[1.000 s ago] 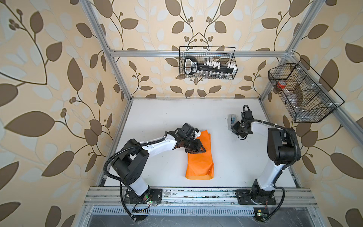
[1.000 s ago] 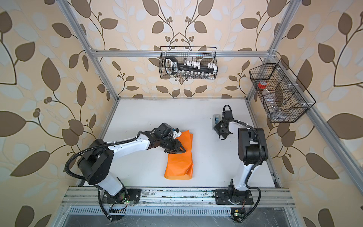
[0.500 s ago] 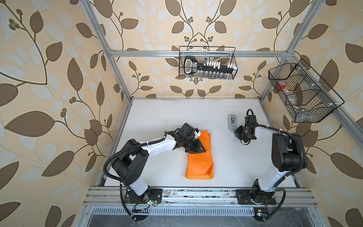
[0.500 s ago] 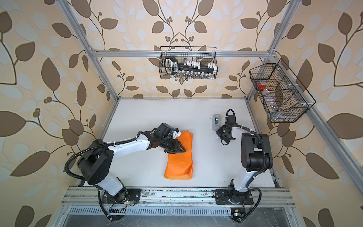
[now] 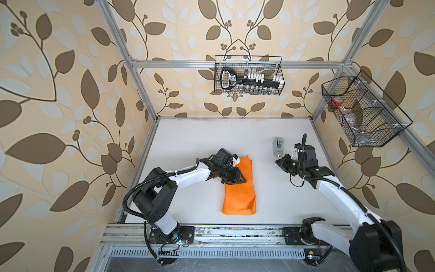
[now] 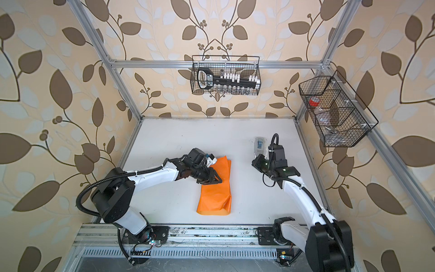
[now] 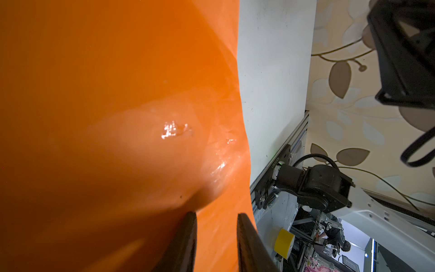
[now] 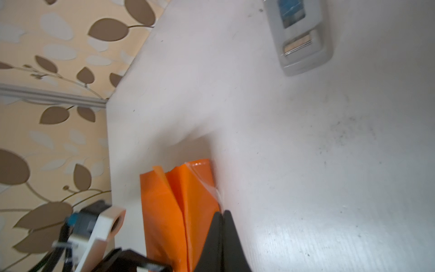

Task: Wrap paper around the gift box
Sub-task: 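Carry the tape strip to the orange flap beside the left gripper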

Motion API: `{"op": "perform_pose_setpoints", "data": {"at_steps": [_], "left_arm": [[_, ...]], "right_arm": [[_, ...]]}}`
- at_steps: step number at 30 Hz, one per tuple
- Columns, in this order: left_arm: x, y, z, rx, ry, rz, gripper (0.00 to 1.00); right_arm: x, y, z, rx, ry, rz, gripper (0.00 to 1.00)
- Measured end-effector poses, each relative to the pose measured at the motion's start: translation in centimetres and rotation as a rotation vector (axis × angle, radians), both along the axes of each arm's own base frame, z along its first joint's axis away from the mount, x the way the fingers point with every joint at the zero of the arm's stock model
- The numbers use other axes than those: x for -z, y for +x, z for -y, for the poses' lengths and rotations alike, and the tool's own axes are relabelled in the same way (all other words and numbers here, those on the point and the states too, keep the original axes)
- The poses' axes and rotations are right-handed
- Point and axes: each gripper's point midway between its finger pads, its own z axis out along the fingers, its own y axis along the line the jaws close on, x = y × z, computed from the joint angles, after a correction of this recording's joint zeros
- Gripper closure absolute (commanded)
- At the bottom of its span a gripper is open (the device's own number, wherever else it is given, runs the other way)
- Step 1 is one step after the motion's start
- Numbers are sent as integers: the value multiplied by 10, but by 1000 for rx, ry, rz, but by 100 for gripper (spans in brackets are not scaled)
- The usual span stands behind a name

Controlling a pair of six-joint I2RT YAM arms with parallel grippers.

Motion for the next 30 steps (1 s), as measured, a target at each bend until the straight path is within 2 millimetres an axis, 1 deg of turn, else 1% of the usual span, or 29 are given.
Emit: {"op": "perform_pose_setpoints", "data": {"at_steps": [1,4,6,8,10,12,15,16,18,19,20,21,22,23,25,26,27,30], "left_arm": [[0,0,0,0,0,-1,68],[0,0,0,-2,3,-1,69],[1,0,-1,-4,6,-1,69],[1,1,-1,-8,11,-2,69],[1,1,-2,-12,17,-3,69],[1,1,-2,-14,21,-6,70],[1,1,-3,-16,26,-12,70],[1,1,-3,-17,28,-13,70],[1,1,-4,-20,33,-16,70],[1,1,-4,-21,35,-16,70],[1,1,-4,-23,38,-17,70],[1,1,-4,-24,39,-17,70],[1,2,-4,-26,41,-17,70],[1,2,-4,-27,42,-16,70],[1,2,-5,-29,45,-16,70],[1,2,-5,-29,45,-16,70],[1,2,-5,-30,46,-17,70],[1,2,-5,-31,47,-19,70]], "right_arm": [[2,-9,-7,-22,33,18,100],[17,-35,-34,-84,137,44,100],[24,-48,-50,-114,196,67,99],[25,-56,-61,-132,244,97,95],[20,-57,-67,-128,282,144,91],[6,-55,-72,-115,324,209,88],[-10,-50,-73,-81,375,289,82],[-13,-49,-73,-70,385,307,80],[-14,-50,-75,-47,404,330,73],[-14,-49,-74,-36,406,336,72],[-13,-51,-76,-29,413,340,67],[-13,-52,-77,-29,416,342,64],[-14,-52,-77,-16,418,350,58],[-16,-51,-76,4,426,362,56],[-19,-52,-78,17,431,383,48],[-21,-52,-79,27,440,391,37],[-23,-53,-80,42,450,404,32],[-22,-59,-92,48,463,418,24]]}}
